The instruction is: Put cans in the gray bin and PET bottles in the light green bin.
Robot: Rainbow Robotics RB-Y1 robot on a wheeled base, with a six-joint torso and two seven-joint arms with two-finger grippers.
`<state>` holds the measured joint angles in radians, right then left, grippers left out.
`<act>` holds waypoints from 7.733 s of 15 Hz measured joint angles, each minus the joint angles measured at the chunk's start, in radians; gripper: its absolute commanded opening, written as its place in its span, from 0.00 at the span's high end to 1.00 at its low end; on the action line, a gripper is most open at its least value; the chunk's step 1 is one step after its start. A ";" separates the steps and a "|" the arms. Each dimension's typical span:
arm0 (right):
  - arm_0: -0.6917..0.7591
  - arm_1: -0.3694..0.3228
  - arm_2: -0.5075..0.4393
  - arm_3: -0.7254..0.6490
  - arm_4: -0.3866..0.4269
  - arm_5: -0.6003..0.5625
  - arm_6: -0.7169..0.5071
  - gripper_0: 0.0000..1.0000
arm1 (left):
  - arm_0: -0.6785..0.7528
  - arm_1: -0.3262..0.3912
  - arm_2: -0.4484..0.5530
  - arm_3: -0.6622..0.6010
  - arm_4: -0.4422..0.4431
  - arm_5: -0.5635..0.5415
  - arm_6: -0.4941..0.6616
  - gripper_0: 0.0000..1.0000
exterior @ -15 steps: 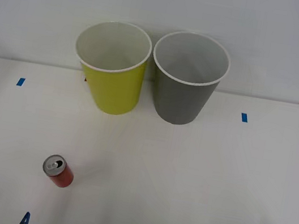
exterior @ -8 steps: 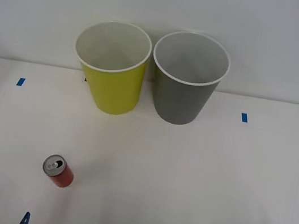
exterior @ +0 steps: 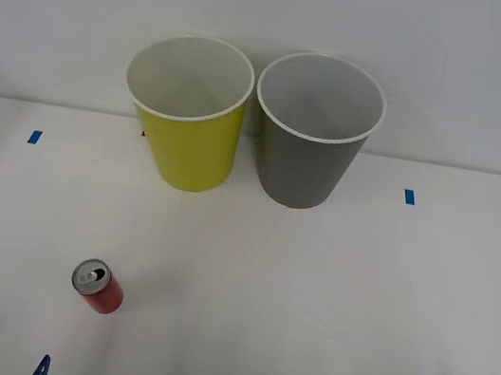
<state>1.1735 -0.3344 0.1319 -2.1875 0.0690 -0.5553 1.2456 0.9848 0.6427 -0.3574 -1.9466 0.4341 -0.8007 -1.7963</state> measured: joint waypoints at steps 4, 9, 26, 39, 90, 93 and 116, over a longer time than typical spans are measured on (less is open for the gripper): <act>0.000 0.000 0.000 0.000 0.000 0.000 0.000 0.00 | 0.000 0.000 0.000 0.000 0.000 0.000 0.000 0.00; 0.000 0.000 0.000 0.000 0.000 0.000 0.000 0.00 | 0.000 0.000 0.000 0.000 0.000 0.000 0.000 0.00; 0.000 0.000 0.000 0.000 0.000 0.000 0.000 0.00 | 0.000 0.000 0.000 0.000 0.000 0.000 0.000 0.00; 0.000 0.000 0.000 0.000 0.000 0.000 0.000 0.00 | -0.123 0.153 -0.053 0.112 0.007 -0.037 0.017 0.00; 0.000 0.000 0.000 0.000 0.000 0.000 0.000 0.00 | -0.904 0.249 -0.517 0.505 0.149 -0.074 0.149 0.83; 0.000 0.000 0.000 0.000 0.000 0.000 0.000 0.00 | -0.904 0.249 -0.517 0.501 0.148 -0.074 0.149 0.89; 0.000 0.000 0.000 0.000 0.000 0.000 0.000 0.00 | -0.876 0.390 -0.152 -0.313 0.145 0.731 0.158 0.96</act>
<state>1.1735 -0.3344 0.1319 -2.1875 0.0690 -0.5553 1.2456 0.1086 1.0332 -0.5097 -2.2601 0.5790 -0.0700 -1.6384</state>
